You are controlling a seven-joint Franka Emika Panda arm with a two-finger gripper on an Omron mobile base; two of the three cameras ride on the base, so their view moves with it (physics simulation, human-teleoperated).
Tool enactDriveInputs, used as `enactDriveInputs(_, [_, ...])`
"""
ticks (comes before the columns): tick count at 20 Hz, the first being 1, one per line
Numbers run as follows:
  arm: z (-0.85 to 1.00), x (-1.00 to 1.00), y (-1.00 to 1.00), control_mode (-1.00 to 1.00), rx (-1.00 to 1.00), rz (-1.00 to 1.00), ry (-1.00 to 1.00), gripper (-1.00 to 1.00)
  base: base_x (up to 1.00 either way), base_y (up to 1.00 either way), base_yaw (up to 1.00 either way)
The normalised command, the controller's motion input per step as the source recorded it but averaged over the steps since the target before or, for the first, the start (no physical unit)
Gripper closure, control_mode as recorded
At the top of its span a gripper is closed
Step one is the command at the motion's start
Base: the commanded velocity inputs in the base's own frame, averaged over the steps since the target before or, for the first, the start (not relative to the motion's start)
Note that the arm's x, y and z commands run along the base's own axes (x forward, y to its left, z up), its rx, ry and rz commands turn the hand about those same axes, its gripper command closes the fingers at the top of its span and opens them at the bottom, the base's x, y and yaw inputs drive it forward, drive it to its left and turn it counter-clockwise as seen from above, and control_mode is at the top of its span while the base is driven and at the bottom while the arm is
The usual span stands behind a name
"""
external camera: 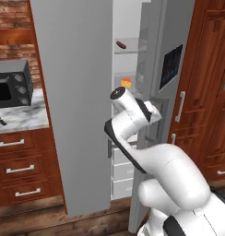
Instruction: Retrieve the sausage and cheese from the fridge and place them on the cutting board on the counter.
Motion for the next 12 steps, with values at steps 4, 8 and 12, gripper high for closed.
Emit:
enactDriveInputs(4, [-0.05, 0.60, 0.31, -1.00, 0.14, -0.37, -0.09, -1.00, 0.00, 0.00, 0.00])
enactDriveInputs(8, [0.00, 0.48, 0.24, -1.00, 0.28, -0.44, -0.09, -1.00, 0.00, 0.00, 0.00])
enactDriveInputs(12, [-0.06, 0.41, 0.11, -1.00, 0.38, -0.50, -0.14, -1.00, 0.00, 0.00, 0.00])
